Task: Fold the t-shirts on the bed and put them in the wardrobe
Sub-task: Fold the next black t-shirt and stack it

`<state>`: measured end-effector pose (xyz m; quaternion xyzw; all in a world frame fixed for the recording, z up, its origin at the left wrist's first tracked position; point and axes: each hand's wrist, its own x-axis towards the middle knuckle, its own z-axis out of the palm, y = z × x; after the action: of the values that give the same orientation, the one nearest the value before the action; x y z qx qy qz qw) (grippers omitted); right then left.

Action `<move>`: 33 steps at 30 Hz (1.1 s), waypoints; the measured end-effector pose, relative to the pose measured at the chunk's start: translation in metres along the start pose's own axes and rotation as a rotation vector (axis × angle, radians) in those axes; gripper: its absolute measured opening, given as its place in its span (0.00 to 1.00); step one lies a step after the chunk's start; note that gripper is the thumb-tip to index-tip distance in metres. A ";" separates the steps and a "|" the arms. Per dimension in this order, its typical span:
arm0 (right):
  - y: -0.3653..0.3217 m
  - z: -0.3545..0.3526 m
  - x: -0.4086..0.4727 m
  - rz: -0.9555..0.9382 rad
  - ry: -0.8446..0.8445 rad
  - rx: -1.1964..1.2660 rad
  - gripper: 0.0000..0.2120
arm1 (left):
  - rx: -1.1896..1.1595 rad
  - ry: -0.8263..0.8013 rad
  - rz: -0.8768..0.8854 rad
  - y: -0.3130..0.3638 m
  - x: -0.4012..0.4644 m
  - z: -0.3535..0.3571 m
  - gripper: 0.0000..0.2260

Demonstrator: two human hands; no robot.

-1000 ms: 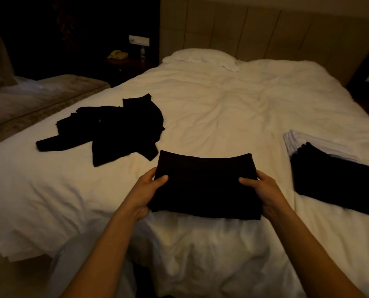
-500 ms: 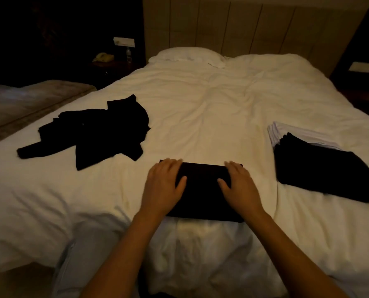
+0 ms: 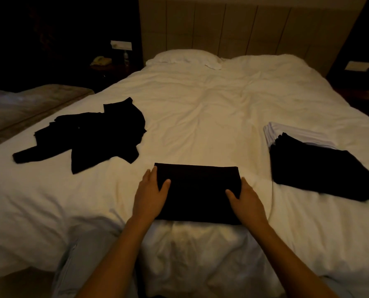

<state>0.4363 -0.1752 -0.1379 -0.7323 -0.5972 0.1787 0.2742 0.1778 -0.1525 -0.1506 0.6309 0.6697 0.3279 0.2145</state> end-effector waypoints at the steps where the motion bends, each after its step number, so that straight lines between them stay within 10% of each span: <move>1: -0.001 -0.003 0.000 0.001 -0.013 0.026 0.28 | -0.105 0.013 -0.024 0.002 0.000 -0.003 0.29; 9: -0.006 -0.011 0.015 0.368 -0.185 0.717 0.19 | -0.608 -0.022 -0.344 0.013 -0.007 -0.020 0.08; 14: 0.004 -0.016 0.019 0.452 -0.277 0.876 0.16 | -0.951 -0.249 -0.499 0.026 -0.018 -0.022 0.11; 33: 0.115 -0.206 0.012 0.264 0.181 1.247 0.16 | -1.082 -0.507 -0.118 0.221 -0.006 0.076 0.12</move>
<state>0.6494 -0.2176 -0.0461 -0.5147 -0.2605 0.4622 0.6735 0.3876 -0.1481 -0.0470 0.4526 0.3695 0.4492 0.6759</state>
